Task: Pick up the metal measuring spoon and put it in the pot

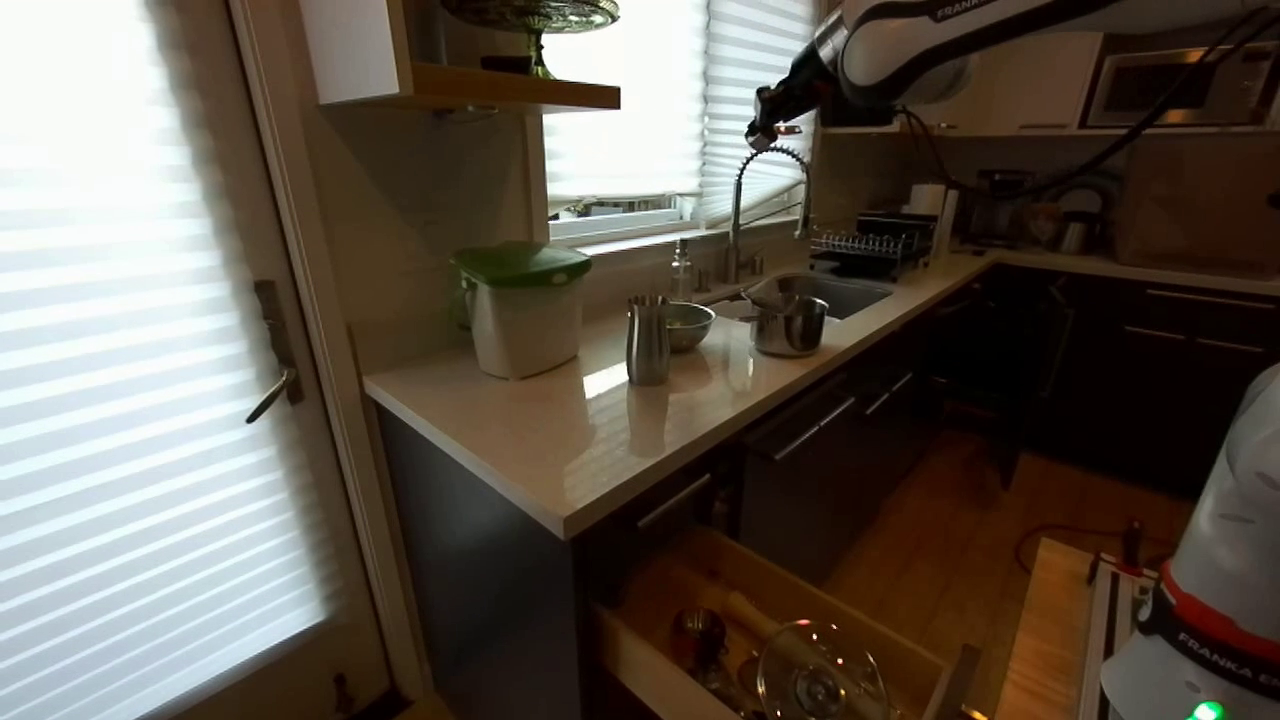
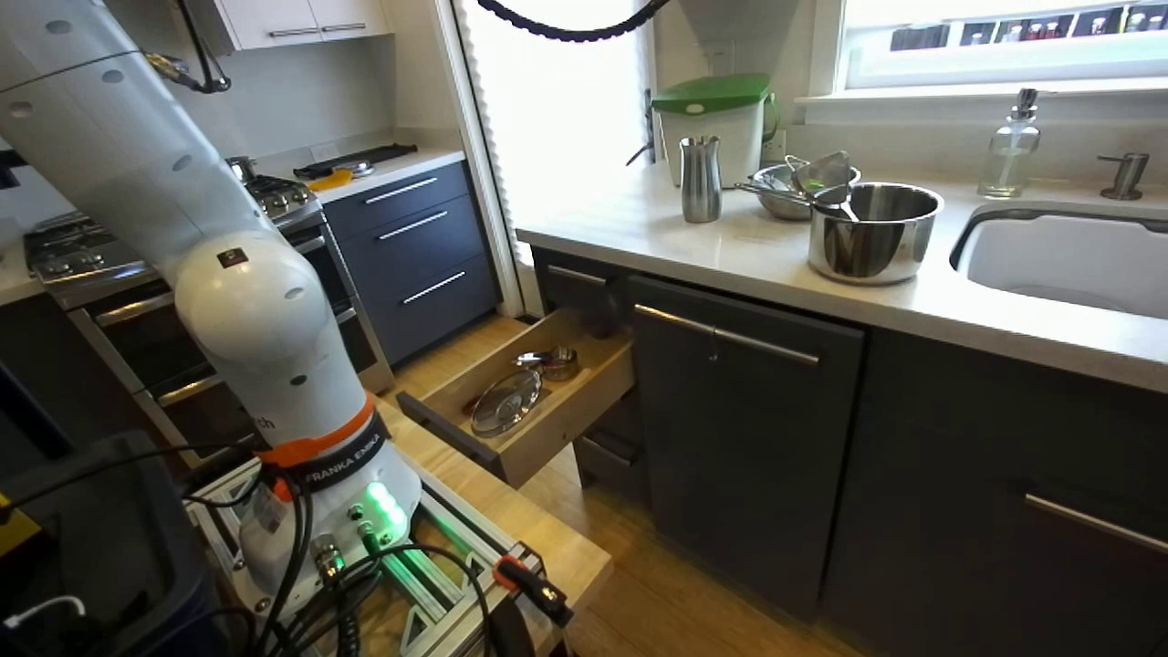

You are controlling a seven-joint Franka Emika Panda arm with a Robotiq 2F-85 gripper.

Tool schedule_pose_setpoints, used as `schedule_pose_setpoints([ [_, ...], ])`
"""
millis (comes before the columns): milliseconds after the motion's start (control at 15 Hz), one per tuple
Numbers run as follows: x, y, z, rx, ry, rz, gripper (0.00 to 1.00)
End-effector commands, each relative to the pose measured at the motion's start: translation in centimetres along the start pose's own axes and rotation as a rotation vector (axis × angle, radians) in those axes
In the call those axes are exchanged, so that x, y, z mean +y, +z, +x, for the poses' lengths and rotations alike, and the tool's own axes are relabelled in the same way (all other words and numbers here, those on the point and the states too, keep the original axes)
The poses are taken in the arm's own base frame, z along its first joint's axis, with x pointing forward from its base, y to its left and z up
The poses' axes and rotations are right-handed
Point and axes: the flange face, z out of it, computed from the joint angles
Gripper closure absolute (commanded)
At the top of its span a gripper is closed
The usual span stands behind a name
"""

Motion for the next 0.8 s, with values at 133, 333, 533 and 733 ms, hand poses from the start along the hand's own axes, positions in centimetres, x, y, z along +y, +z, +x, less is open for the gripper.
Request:
schedule_pose_setpoints([
  [133, -0.9, 0.3, -0.1, -0.005, -0.012, 0.015, 0.99],
  [333, 5.3, 1.6, -0.9, -0.076, 0.102, -0.086, 0.99],
  [533, 11.8, 2.6, -3.6, -0.185, 0.247, -0.069, 0.99],
  [733, 15.3, 4.1, -5.5, -0.215, 0.404, 0.017, 0.99],
])
